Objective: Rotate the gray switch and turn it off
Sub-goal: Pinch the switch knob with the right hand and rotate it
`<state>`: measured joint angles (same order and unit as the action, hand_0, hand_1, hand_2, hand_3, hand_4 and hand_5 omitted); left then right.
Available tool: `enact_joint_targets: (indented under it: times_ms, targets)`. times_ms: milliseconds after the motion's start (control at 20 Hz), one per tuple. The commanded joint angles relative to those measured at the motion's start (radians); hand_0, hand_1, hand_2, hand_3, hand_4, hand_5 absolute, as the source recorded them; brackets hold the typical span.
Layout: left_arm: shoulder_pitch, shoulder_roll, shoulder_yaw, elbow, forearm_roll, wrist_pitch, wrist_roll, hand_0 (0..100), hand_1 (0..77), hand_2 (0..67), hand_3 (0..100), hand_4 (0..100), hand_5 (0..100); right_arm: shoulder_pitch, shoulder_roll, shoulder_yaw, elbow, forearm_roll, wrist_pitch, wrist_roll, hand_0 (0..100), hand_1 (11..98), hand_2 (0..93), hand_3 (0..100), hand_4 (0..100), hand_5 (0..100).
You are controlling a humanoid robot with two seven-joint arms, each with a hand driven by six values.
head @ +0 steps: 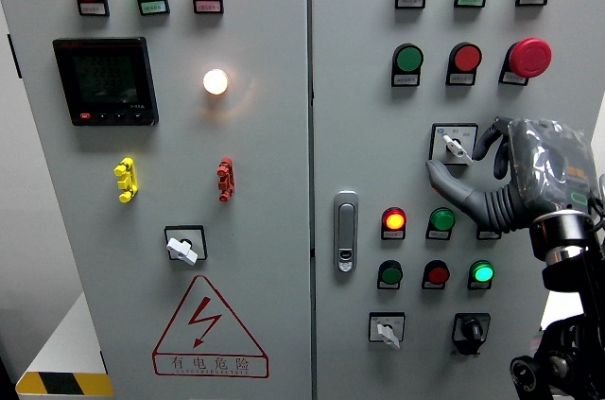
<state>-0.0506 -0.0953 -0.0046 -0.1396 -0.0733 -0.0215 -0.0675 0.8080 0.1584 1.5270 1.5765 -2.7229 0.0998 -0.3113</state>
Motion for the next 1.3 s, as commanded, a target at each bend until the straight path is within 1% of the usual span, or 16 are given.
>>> enact_joint_targets:
  times_ms: [0, 100, 150, 200, 250, 300, 450, 550, 600, 1250]
  targets:
    - [0.0, 0.0, 0.0, 0.0, 0.0, 0.0, 0.0, 0, 0.0, 13.3, 18, 10, 12, 0.002, 0.0012, -0.002, -0.004, 0.0, -0.005, -0.002, 0, 35.3, 67.8, 93, 97, 100]
    - [0.0, 0.0, 0.0, 0.0, 0.0, 0.0, 0.0, 0, 0.0, 13.3, 18, 10, 12, 0.004, 0.0012, -0.002, -0.004, 0.0, -0.006, -0.009, 0, 35.2, 68.1, 94, 97, 100]
    - [0.0, 0.0, 0.0, 0.0, 0.0, 0.0, 0.0, 0, 0.0, 13.3, 18, 10, 12, 0.004, -0.0003, -0.002, -0.007, 0.0, -0.006, -0.011, 0, 35.2, 68.2, 94, 97, 100]
    - [0.0, 0.0, 0.0, 0.0, 0.0, 0.0, 0.0, 0, 0.0, 13.3, 18, 10, 12, 0.004, 0.0012, -0.002, -0.007, 0.0, -0.009, -0.011, 0, 35.0, 68.4, 94, 97, 100]
    - [0.0, 0.0, 0.0, 0.0, 0.0, 0.0, 0.0, 0, 0.0, 13.3, 18, 10, 12, 0.004, -0.0003, -0.002, -0.007, 0.0, -0.009, -0.011, 0, 34.8, 68.7, 94, 97, 100]
    - [0.0, -0.001, 0.0, 0.0, 0.0, 0.0, 0.0, 0, 0.0, 13.3, 18, 10, 12, 0.004, 0.0012, -0.007, -0.007, 0.0, -0.009, -0.011, 0, 34.9, 68.9, 94, 97, 100]
    - [0.0, 0.0, 0.0, 0.0, 0.0, 0.0, 0.0, 0, 0.0, 13.3, 18, 10, 12, 0.01, 0.0012, -0.01, -0.012, 0.0, -0.009, -0.011, 0, 34.6, 69.3, 94, 97, 100]
    - [0.0, 0.0, 0.0, 0.0, 0.0, 0.0, 0.0, 0, 0.0, 13.3, 18, 10, 12, 0.013, 0.0012, -0.019, -0.018, 0.0, -0.009, -0.02, 0, 34.2, 69.6, 94, 97, 100]
    - [0.0, 0.0, 0.0, 0.0, 0.0, 0.0, 0.0, 0, 0.0, 13.3, 18, 10, 12, 0.013, -0.0003, -0.021, -0.021, 0.0, -0.011, -0.022, 0, 34.1, 69.7, 95, 97, 100]
    - [0.0, 0.0, 0.0, 0.0, 0.0, 0.0, 0.0, 0, 0.0, 13.3, 18, 10, 12, 0.019, -0.0004, -0.022, -0.035, 0.0, -0.017, -0.022, 0, 33.2, 71.8, 96, 97, 100]
